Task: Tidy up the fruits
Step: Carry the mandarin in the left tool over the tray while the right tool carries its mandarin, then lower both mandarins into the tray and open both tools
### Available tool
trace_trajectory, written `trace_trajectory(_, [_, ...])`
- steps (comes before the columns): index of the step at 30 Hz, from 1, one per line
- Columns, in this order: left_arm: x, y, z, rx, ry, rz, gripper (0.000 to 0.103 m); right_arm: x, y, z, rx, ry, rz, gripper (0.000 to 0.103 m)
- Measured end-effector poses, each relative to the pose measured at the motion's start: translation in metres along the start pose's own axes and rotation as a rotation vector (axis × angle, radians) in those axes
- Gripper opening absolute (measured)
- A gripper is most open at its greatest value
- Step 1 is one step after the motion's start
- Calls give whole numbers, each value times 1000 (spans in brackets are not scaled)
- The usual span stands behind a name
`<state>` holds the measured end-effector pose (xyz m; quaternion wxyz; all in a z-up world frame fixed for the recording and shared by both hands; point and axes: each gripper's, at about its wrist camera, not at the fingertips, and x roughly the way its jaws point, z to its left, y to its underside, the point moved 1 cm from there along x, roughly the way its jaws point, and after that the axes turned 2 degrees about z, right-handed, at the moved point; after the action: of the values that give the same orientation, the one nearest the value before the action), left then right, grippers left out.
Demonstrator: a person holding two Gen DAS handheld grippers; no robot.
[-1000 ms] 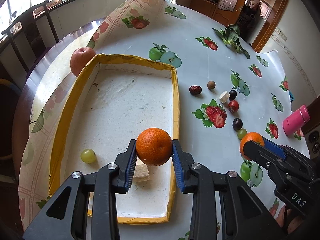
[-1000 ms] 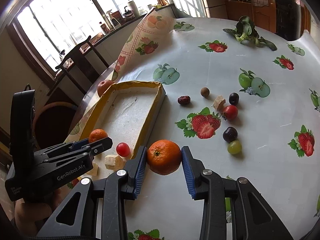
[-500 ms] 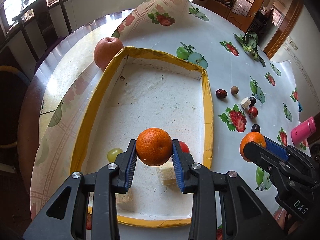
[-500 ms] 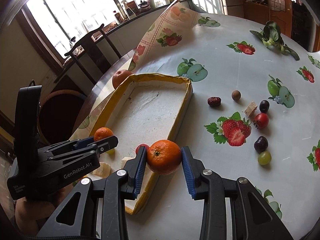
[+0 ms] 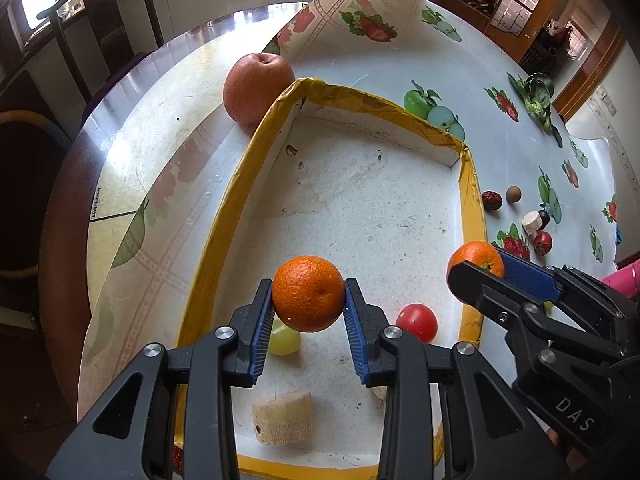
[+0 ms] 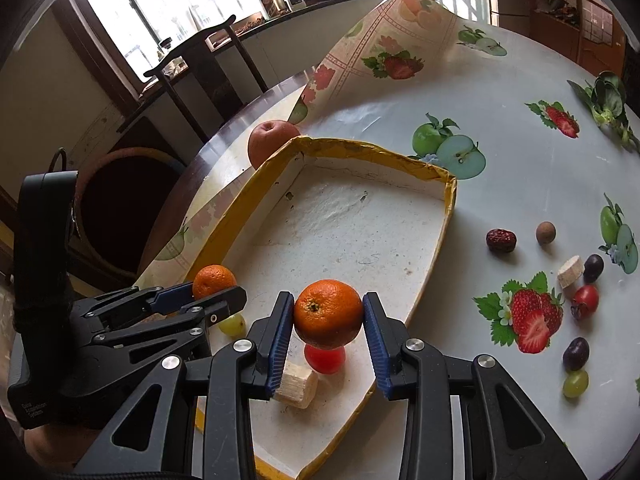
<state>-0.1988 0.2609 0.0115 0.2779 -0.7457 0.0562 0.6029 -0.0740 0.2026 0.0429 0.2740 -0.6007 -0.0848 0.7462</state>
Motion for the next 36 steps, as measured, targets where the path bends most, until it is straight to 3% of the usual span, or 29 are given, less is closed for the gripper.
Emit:
trace_trajectory(8, [25,3,0,9,-19,52,31,47,1,-5,-32,30,90,36])
trace_trajectory(16, [35,7,-1,9,-48,85,33,56,6,-8,-49,40,121,37])
trace_trajectory(20, [30,6,0,-2,-51,81,33,52,5,-6,-49,37,126,42])
trace_trajectory(25, [17,5,1,-2,-61,52,51,37,5,-5,-45,34,91,50])
trace_trajectory(36, [-5,17,-8,9,-50,31,52,-12,23,-15,14,25,24,53])
